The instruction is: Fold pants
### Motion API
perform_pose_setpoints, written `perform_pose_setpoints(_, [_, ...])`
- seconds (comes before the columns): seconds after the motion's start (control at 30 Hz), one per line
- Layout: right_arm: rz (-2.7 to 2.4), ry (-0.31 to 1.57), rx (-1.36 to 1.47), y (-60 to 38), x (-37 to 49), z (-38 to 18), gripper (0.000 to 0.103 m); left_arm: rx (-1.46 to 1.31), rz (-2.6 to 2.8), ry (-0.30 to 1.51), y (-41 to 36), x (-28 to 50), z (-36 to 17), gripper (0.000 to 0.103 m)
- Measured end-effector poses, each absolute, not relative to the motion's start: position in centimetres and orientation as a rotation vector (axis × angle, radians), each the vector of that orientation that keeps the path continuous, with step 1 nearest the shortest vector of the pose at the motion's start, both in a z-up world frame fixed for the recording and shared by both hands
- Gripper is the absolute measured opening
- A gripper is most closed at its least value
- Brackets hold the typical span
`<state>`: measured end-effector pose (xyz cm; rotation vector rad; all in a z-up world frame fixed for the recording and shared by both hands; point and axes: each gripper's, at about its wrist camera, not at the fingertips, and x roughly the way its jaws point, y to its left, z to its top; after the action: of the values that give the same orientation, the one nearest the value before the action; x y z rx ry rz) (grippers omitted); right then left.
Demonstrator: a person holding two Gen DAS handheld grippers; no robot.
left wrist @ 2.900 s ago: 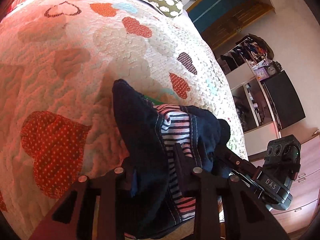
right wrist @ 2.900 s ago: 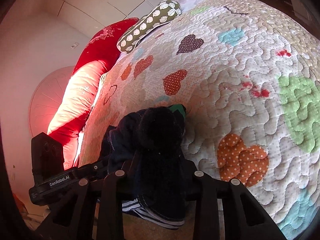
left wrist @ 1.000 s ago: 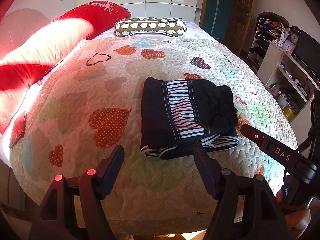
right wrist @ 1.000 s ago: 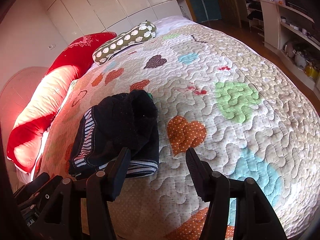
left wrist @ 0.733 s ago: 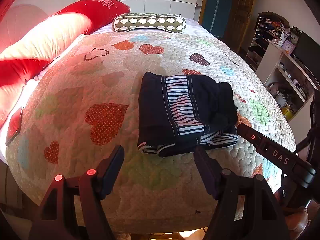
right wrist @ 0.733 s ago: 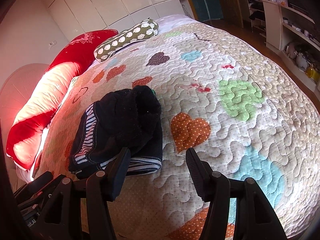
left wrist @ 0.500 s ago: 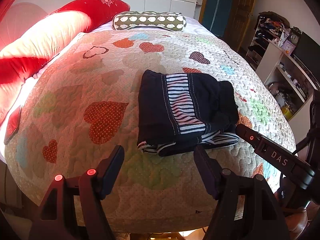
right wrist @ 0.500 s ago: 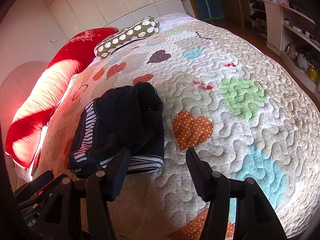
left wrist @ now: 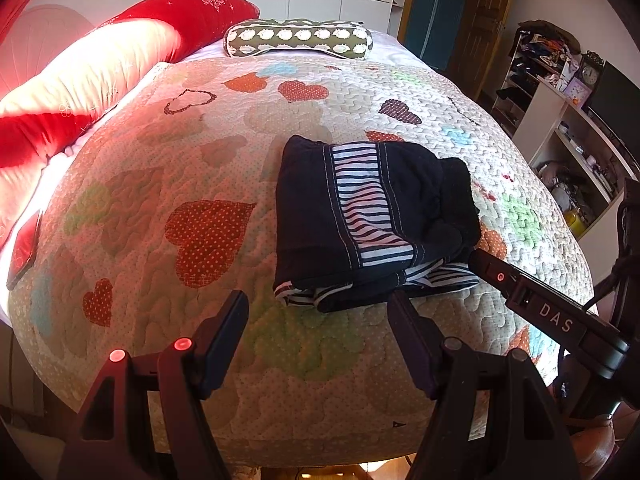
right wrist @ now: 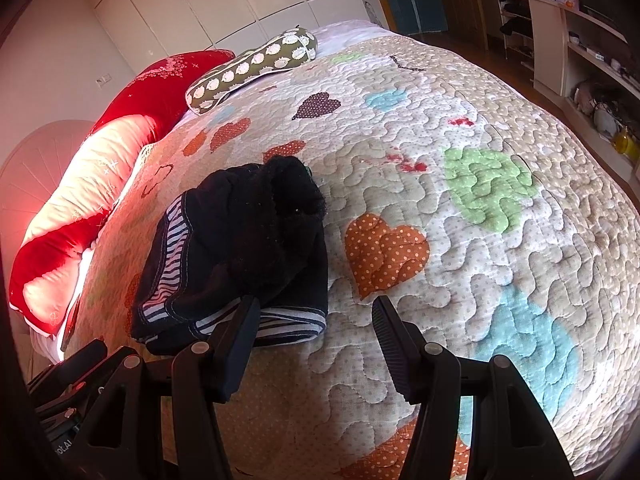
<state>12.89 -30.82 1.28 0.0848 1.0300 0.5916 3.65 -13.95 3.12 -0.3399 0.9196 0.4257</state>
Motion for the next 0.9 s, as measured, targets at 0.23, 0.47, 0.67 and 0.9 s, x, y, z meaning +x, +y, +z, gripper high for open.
perform_pose_setpoints(0.23, [0.593,1.04,0.086,-30.74,12.94,1.07,0.063,-0.341,0.426,0.922,-13.88,3.64,3.0,0.071])
perform_pose_setpoints(0.47, [0.588,1.051,0.09,-30.84,13.04,0.78,0.063,-0.344,0.429,0.929,-13.77,3.57,2.82,0.071])
perform_pose_setpoints(0.67, [0.588,1.053,0.09,-30.87,13.03,0.72,0.063,-0.344,0.431,0.933,-13.71,3.54,2.75,0.071])
perform_pose_setpoints(0.9, [0.586,1.062,0.088,-30.87,13.0,0.49,0.064,-0.351,0.432,0.939,-13.63,3.39,2.54,0.071])
